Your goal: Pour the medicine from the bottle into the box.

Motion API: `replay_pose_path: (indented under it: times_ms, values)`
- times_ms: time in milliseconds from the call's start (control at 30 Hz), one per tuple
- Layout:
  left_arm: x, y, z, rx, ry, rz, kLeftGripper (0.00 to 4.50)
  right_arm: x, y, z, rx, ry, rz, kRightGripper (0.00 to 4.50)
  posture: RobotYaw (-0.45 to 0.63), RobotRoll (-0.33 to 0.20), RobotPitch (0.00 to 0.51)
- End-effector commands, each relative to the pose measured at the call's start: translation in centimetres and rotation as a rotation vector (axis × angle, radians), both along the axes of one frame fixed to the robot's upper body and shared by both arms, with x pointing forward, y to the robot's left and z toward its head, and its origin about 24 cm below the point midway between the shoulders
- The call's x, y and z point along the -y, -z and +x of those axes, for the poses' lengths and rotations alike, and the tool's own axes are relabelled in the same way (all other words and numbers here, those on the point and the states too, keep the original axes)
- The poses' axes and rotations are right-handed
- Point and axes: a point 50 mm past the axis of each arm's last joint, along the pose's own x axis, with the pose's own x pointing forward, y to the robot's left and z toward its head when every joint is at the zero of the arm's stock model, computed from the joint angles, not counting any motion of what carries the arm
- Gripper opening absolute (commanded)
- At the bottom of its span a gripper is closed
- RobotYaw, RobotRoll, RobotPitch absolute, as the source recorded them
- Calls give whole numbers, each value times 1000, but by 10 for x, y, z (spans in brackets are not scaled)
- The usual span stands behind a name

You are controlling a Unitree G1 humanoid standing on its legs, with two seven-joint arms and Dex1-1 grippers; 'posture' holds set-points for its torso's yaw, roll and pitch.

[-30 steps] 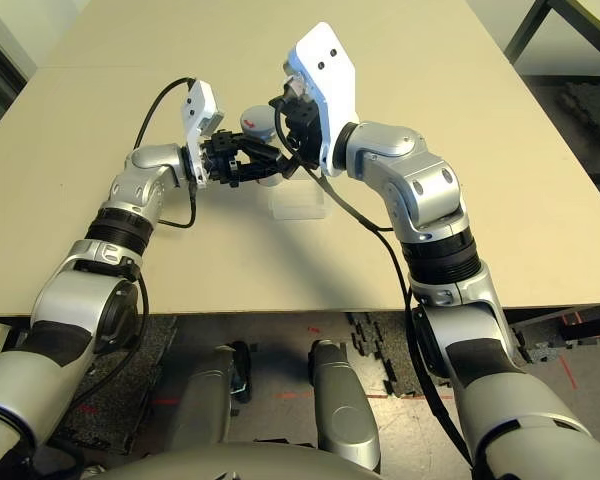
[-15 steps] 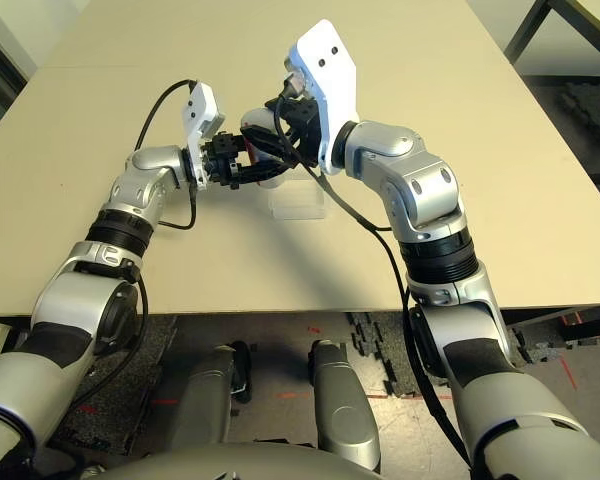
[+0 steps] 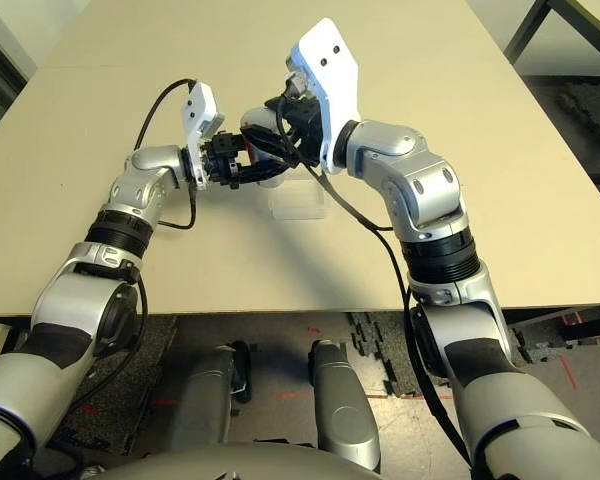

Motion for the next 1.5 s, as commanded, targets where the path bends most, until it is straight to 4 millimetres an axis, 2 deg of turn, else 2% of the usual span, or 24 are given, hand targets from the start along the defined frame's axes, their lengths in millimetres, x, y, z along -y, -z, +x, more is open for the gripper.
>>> replay_pose_path:
  times_ms: [33,200,400,600,833,900,933,1033,1200,1500]
  values:
    - [9,-11,-10,34,103,11,2770,4,-10,-2,24,-181,22,2529,-175,0,171]
    - [16,-19,-26,35,202,25,2770,14,-16,7,39,-325,10,2529,-140,0,178]
    - [22,-25,-40,33,257,30,2770,19,-17,16,35,-411,-26,2529,-128,0,180]
    - [23,-25,-49,22,278,33,2770,28,-12,26,16,-416,-48,2529,-83,0,183]
    - [23,-25,-49,17,277,39,2770,35,-12,30,4,-376,-67,2529,-92,0,186]
    - [23,-25,-49,18,274,43,2770,36,-16,27,-12,-348,-69,3271,-91,0,183]
    - [23,-24,-48,19,269,44,2770,37,-22,22,-12,-339,-62,3480,-91,0,183]
    - [22,-23,-45,19,251,43,2770,40,-37,3,-1,-303,-39,4474,-93,0,178]
    - [20,-20,-43,16,242,48,2770,37,-36,-18,-8,-275,-35,4500,-108,0,177]
    - [19,-20,-35,21,230,55,2770,20,-27,-29,-42,-278,4,4500,-123,0,171]
